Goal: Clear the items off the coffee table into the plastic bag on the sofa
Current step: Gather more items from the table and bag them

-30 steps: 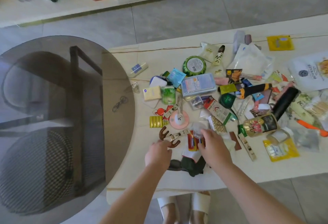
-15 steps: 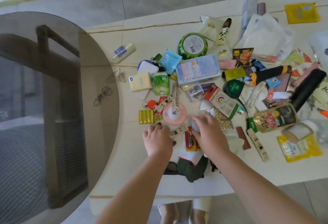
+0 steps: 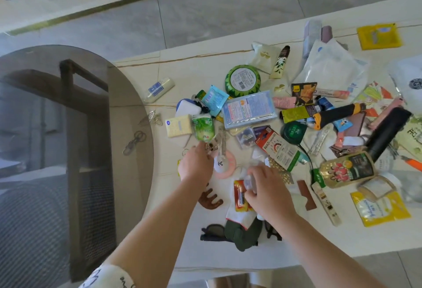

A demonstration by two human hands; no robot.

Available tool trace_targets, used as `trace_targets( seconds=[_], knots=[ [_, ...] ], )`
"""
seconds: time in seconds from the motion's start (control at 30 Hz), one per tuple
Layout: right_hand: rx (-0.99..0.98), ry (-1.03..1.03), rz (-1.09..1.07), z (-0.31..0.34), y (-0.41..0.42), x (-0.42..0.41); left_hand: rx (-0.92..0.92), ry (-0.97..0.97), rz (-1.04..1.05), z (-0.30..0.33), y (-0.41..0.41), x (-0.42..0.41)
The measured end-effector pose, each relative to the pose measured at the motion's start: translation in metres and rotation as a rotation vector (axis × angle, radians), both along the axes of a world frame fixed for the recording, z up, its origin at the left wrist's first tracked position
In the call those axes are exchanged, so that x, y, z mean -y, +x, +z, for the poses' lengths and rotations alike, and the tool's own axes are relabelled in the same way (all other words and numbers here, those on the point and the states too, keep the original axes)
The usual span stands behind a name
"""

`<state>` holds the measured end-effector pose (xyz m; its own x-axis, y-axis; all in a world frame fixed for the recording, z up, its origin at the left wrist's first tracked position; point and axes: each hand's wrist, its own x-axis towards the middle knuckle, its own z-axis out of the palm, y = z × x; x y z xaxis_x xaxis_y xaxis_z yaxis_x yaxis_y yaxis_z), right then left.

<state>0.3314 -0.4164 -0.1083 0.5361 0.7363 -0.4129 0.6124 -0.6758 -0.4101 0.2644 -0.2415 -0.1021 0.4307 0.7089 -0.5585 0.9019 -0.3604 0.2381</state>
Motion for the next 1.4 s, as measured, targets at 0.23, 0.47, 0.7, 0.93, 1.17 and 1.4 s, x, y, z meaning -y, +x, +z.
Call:
trace_targets(
  seconds=[0.23,0.47,0.7,0.93,1.17,1.4],
  knots=[
    [0.073,0.056,-0.099,-0.013,0.003,-0.003,-0.049,-0.029,0.052,-0.026,0.027,-0.009],
    [0.082,-0.075,-0.056,-0.005,0.018,-0.014,-0.116,-0.057,0.056,-0.024,0.022,-0.008],
    [0.064,-0.053,-0.148,0.012,0.039,-0.028,0.015,-0.188,0.195,-0.008,0.034,-0.001],
    [0.153,-0.082,-0.225,0.005,0.051,-0.060,-0.018,-0.156,0.226,-0.023,0.054,0.000],
    [0.271,-0.110,-0.291,-0.019,0.053,-0.087,-0.161,-0.048,0.215,-0.052,0.065,0.005],
    [0.241,-0.151,-0.303,-0.031,0.053,-0.086,-0.173,-0.024,0.252,-0.061,0.064,0.008]
  ],
)
